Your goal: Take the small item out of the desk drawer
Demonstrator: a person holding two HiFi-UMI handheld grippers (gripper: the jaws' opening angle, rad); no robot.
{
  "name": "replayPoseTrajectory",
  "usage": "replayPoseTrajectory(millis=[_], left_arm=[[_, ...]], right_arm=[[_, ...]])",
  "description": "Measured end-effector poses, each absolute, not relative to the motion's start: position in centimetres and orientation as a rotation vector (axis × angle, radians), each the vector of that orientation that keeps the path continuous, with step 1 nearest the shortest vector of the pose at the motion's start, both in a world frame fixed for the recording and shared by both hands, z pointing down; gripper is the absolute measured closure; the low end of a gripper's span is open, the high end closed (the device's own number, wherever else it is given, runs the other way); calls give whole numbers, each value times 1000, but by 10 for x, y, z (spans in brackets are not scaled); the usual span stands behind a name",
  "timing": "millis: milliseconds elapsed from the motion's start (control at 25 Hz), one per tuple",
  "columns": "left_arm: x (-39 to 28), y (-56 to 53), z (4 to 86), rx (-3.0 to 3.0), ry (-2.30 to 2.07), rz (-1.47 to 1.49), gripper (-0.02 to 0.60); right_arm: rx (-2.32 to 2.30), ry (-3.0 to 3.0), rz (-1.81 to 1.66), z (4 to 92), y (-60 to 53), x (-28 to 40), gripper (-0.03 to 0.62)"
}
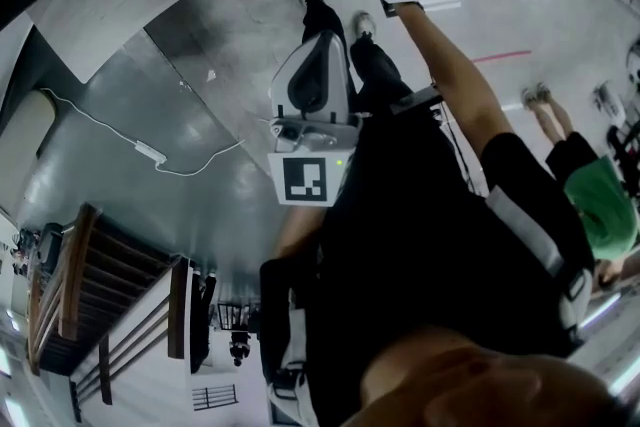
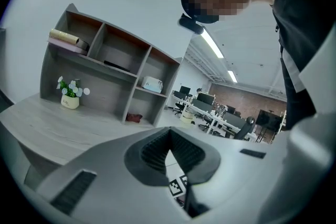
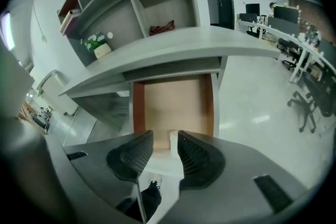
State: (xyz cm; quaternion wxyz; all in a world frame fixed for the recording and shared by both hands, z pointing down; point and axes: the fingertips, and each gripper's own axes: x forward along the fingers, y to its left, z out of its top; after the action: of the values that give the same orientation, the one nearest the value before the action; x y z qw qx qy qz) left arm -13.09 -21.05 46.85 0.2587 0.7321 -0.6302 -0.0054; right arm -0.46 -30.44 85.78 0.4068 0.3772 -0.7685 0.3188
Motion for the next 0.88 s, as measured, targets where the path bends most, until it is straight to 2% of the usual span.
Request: replayPoseTrajectory(millis=[280, 880], left_arm=[[-136, -207, 477, 1939, -1693, -3, 584], [-147, -207, 499, 1878, -1690, -6, 583]], right_arm=[[924, -1814, 815, 896, -309, -1, 418], [955, -1686, 792, 940, -323, 2, 413]])
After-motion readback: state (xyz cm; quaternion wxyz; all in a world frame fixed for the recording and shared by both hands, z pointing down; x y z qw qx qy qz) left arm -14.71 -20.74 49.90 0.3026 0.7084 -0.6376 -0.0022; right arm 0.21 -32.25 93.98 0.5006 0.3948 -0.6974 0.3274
